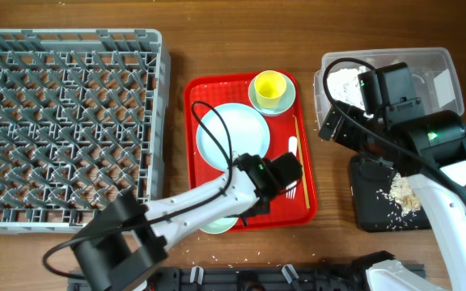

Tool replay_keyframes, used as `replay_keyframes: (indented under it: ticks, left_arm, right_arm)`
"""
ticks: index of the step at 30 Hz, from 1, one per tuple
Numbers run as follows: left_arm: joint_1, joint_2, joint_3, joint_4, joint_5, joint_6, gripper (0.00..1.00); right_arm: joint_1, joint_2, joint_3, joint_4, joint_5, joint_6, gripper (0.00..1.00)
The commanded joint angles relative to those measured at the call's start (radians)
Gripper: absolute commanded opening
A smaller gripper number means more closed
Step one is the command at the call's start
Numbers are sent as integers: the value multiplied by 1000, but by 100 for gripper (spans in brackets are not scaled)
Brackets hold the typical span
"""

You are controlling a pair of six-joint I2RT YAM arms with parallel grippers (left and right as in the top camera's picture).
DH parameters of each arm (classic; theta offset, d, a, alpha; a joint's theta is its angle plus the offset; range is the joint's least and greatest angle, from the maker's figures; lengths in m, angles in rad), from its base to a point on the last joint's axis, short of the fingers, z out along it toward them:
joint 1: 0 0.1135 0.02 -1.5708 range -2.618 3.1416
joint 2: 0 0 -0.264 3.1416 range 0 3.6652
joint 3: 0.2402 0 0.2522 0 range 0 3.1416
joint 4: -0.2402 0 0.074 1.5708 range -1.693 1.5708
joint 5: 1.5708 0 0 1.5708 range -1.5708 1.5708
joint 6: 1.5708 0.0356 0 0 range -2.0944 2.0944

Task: Sort waste into correct bins and load items into the dishwasher rack

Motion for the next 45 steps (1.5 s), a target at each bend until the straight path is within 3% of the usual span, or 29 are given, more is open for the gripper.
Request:
replay_keyframes:
  ticks: [1,4,7,10,13,14,16,21,25,27,29,36,38,40,41,42,43,45]
  left_arm:
    - [40,-146,97,-56,27,19,4]
    - [100,-317,113,-55,41,55,4]
    - [248,-526,113,-43,90,172,4]
    - [493,-686,113,-1,145,292,4]
    - [859,-759,113,37,169,309,4]
    - [909,-758,113,49,169,310,4]
    - [1040,-725,113,117,193,324,4]
    - [1141,-529,113,416,492,657,4]
    - [1213,-322,113,589,591,676,5]
    - [1290,-226,113,657,712,675,7]
    - [1372,-147,113,679,876,676,7]
    - [1592,17,113,635,1200,679,6]
    - [1597,7,113,641,1383,773,16]
    - [1564,-37,113,643,1432,793,29]
    - [1519,-82,113,642,1410,819,46]
    - [1478,-119,115,640,1347,818,70]
    - [1412,-171,131,601,1186,803,94]
    - [1246,-221,272,381,796,841,99]
  right_arm:
    - [-2,8,14,2,10,-11,100]
    - [-2,8,14,2,10,-11,100]
    - [-2,8,14,2,10,-11,100]
    - [-2,8,14,2,10,-11,100]
    - [-2,8,14,2,10,-11,100]
    - [-2,8,14,2,10,-11,100]
    - [-2,8,14,2,10,-11,100]
    - [-2,8,14,2,10,-11,100]
    - [-2,8,14,2,10,-11,100]
    - [-2,8,14,2,10,-11,100]
    - [-2,8,14,2,10,-11,100]
    - [-2,8,14,2,10,-11,100]
    - [-2,8,14,2,10,-11,100]
    - [-2,8,14,2,10,-11,100]
    - [-2,8,14,2,10,-11,100]
    - [-2,8,14,2,10,-11,100]
    - [-2,8,14,2,10,-11,100]
    - [-2,8,14,2,10,-11,100]
